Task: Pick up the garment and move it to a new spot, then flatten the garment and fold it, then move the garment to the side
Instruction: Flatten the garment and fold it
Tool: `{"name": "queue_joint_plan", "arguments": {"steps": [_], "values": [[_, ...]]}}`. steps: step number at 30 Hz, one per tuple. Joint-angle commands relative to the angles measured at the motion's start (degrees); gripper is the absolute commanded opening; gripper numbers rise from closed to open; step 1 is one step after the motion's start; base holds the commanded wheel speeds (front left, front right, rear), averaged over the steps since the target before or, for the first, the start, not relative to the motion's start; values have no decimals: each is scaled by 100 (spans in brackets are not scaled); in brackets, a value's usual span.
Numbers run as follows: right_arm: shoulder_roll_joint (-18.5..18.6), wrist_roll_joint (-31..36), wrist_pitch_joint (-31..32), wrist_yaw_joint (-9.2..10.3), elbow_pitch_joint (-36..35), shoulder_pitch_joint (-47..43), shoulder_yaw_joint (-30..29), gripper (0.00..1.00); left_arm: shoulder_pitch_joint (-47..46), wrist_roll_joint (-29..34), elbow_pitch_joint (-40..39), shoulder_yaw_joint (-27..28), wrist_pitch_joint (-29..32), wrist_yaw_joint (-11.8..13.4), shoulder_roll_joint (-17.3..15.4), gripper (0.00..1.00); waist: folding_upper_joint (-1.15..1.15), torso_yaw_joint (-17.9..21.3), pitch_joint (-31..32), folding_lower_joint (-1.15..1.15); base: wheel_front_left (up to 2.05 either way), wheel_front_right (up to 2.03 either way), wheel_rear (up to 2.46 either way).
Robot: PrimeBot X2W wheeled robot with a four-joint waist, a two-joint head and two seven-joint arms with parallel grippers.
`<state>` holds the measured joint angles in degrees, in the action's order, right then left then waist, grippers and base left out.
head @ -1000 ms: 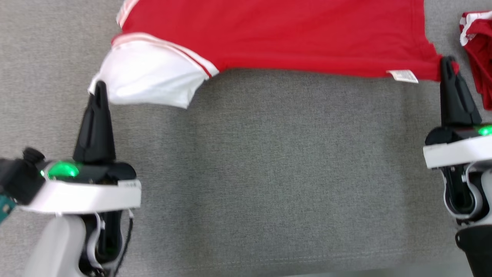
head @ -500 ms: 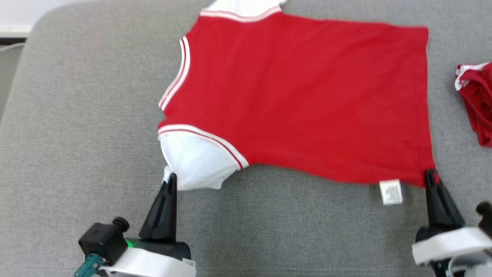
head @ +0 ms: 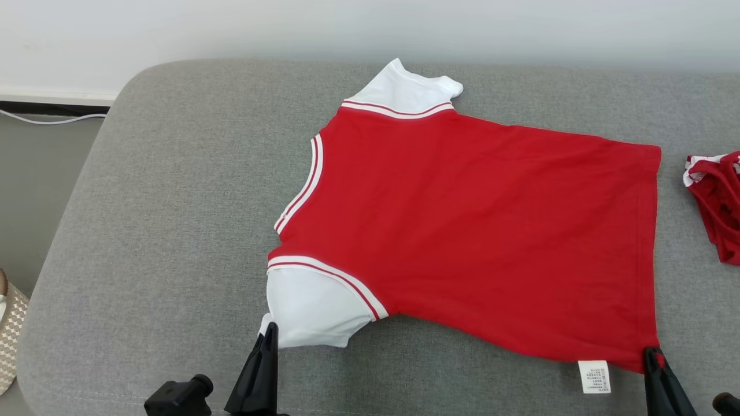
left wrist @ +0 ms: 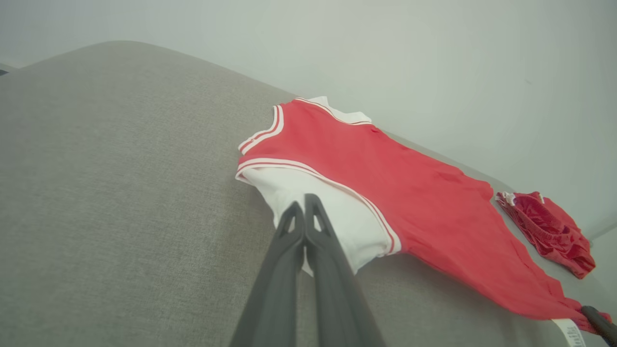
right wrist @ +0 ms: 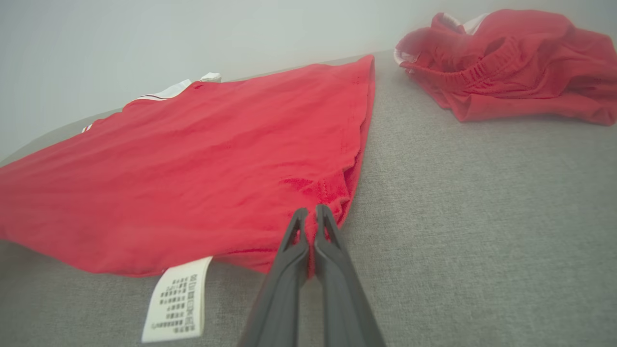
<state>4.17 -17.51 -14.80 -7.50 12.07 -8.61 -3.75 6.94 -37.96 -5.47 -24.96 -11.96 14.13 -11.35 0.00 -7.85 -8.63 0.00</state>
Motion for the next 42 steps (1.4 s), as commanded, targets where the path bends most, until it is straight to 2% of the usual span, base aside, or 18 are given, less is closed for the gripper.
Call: {"name": "queue_joint_plan", "arguments": {"steps": [1,13,29,31,32,33,34,42], "values": [[48,93,-15,1,-122,-5,39,0,-91,13,-81,161,-81,11,16,0,0,-24,8,0,0,0,0],[-89,328,0,1,50,-196,-318,0,-36,-166,56,-66,310,-90,-14,0,0,119,-122,0,0,0,0],[-125,385,-9,1,575,142,-206,0,-253,-135,418,-122,496,-66,-112,0,0,64,-281,0,0,0,0],[-126,362,-11,1,599,168,-188,65,-283,-128,453,-131,509,-80,-131,0,0,38,-262,0,0,0,0],[-127,339,-12,1,588,177,-185,100,-300,-97,462,-132,490,-77,-151,10,0,28,-249,0,0,0,0],[-127,309,-13,1,562,181,-178,100,-310,-93,464,-136,495,-79,-160,48,0,20,-237,0,0,0,0],[-127,301,-15,1,517,181,-179,100,-328,-75,453,-118,472,-65,-172,100,0,15,-226,0,0,0,0],[-128,219,-18,1,-338,124,-102,100,-605,299,226,11,469,73,-590,100,0,64,-139,0,0,0,0]]}}
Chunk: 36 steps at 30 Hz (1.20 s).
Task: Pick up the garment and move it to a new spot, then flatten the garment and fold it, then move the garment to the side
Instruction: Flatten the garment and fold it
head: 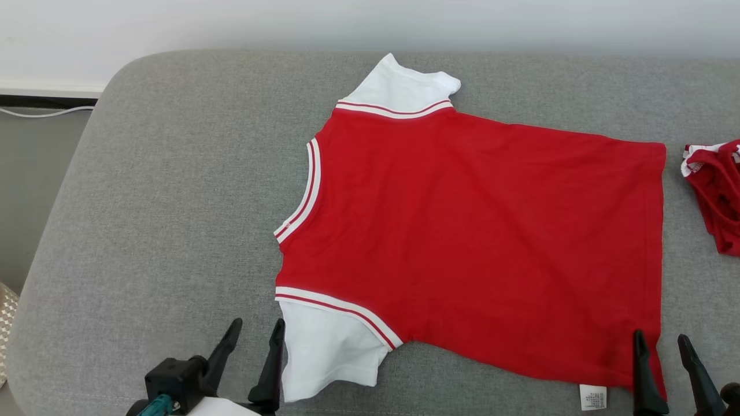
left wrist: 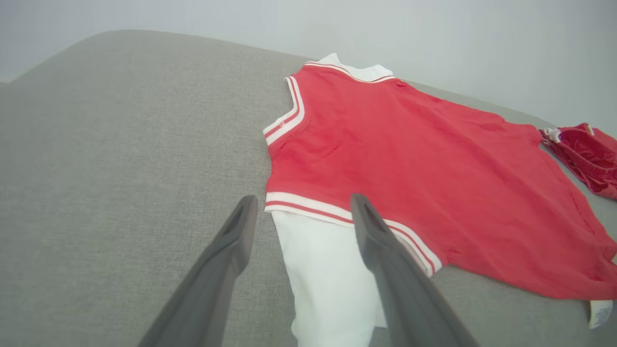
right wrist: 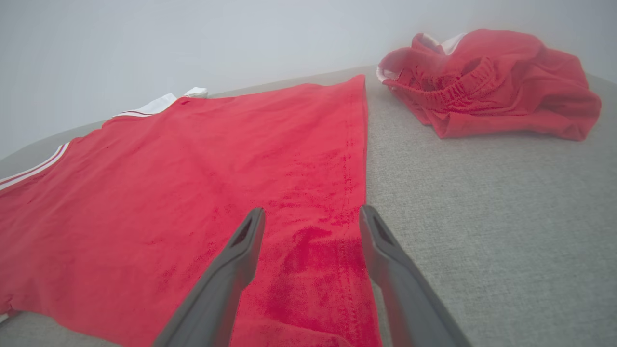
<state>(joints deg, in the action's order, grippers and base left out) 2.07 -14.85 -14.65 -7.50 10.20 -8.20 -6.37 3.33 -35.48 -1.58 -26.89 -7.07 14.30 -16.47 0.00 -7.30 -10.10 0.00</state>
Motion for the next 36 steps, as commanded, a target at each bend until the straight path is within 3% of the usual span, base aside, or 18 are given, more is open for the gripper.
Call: {"name": "queue_joint_plan", "arguments": {"steps": [1,9,19,36], "values": [[82,-32,-34,1,-243,79,173,100,-281,100,-220,238,-32,90,-128,100,0,27,24,0,0,0,0],[81,95,-34,1,-626,293,174,100,-542,661,-389,276,-107,292,-522,100,0,228,186,0,0,0,0],[81,-121,-34,1,-536,-85,293,100,-212,710,-508,266,68,614,-570,100,0,595,297,0,0,0,0],[81,-532,-35,1,-289,-215,325,100,303,288,-450,21,240,483,-376,100,0,633,-227,0,0,0,0]]}}
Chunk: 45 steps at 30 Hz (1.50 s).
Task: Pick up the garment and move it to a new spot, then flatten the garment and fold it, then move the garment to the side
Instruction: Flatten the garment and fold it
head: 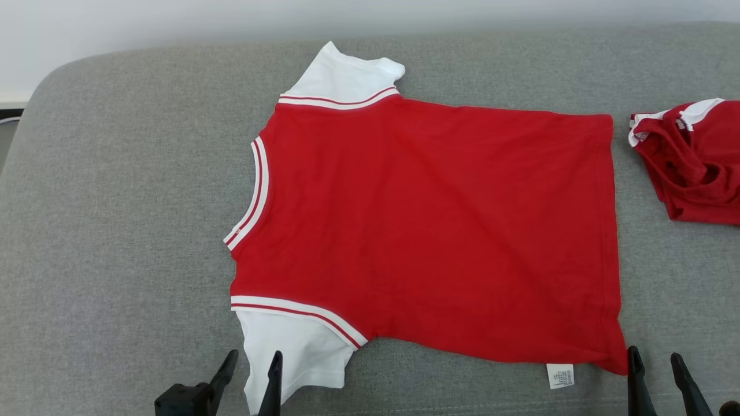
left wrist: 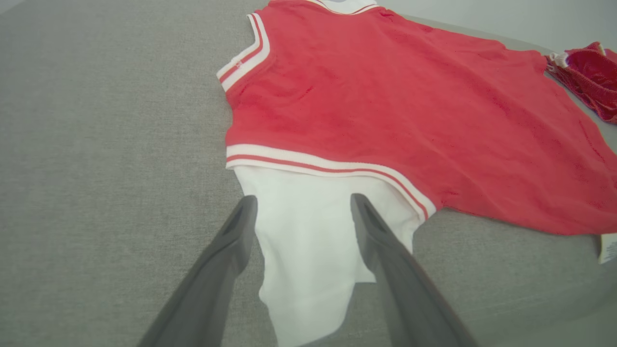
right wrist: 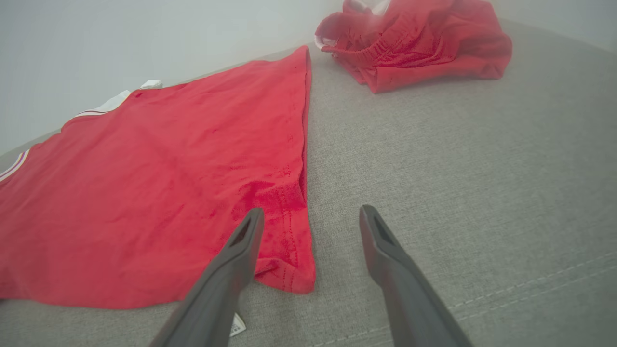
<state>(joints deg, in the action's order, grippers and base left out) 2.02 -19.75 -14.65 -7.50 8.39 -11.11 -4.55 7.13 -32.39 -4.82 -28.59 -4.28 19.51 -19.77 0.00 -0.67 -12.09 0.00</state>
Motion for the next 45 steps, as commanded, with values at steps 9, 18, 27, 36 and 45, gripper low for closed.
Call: {"name": "queue_joint_plan", "arguments": {"steps": [9,18,27,36,45], "values": [[86,-159,-35,1,131,309,263,100,-180,-176,136,102,-96,-197,125,100,0,-152,-371,0,0,0,0],[86,-273,-35,1,283,470,413,100,-304,-366,394,89,-137,-391,224,100,0,-156,-618,0,0,0,0],[86,-368,-35,1,396,534,530,50,-403,-527,494,48,-130,-584,281,0,0,-160,-662,0,0,0,0],[86,-471,-35,1,263,516,491,0,-464,-644,306,115,-219,-714,256,0,0,-112,-674,0,0,0,0],[86,-497,-35,1,-333,503,339,0,-538,-491,-323,344,-377,-563,35,0,0,-48,-652,0,0,0,0]]}}
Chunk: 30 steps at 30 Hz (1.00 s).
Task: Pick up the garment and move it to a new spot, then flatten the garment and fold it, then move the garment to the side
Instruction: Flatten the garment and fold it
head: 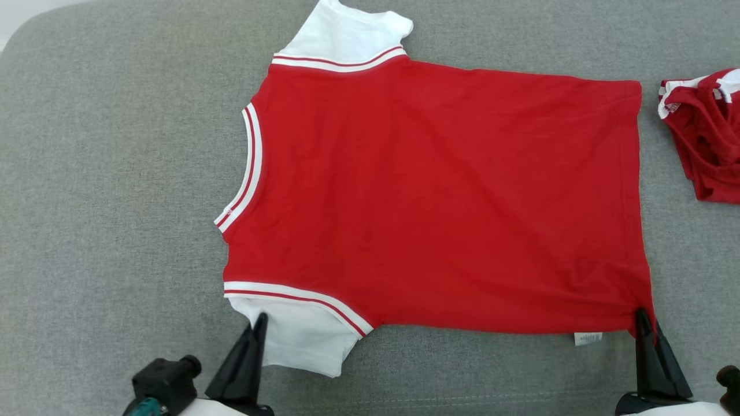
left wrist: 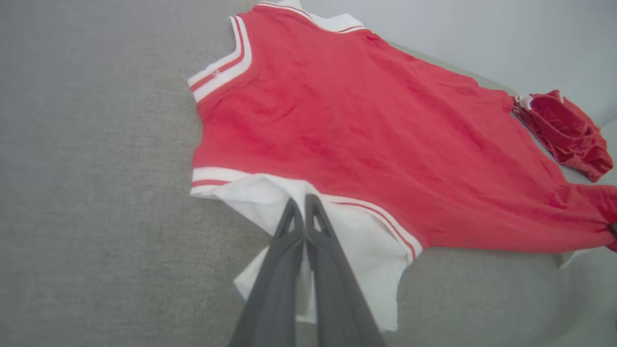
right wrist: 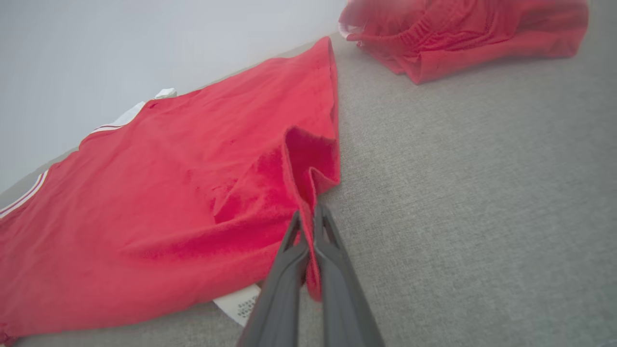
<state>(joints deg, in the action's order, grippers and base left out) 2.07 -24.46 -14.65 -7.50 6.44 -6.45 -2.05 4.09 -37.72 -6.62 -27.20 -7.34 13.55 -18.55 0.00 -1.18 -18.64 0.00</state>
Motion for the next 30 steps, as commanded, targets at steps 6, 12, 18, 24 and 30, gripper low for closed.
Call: {"name": "queue_joint_plan", "arguments": {"steps": [6,12,18,24,30], "values": [[81,-85,-35,1,-432,70,119,0,-354,93,-419,431,-75,129,-285,0,0,58,45,0,0,0,0],[81,-148,-35,1,-590,151,200,0,-486,-13,-611,575,3,122,-367,0,0,144,77,0,0,0,0],[81,-21,-35,1,-627,428,184,0,-869,-77,-607,618,110,4,-410,0,0,158,67,0,0,0,0],[81,-54,-35,1,-429,882,233,0,-1448,-132,-299,593,172,-165,-321,0,0,170,4,0,0,0,0],[81,-465,-35,1,-31,1488,274,0,-2015,-159,114,598,171,-293,-219,0,0,229,-152,0,0,0,0]]}}
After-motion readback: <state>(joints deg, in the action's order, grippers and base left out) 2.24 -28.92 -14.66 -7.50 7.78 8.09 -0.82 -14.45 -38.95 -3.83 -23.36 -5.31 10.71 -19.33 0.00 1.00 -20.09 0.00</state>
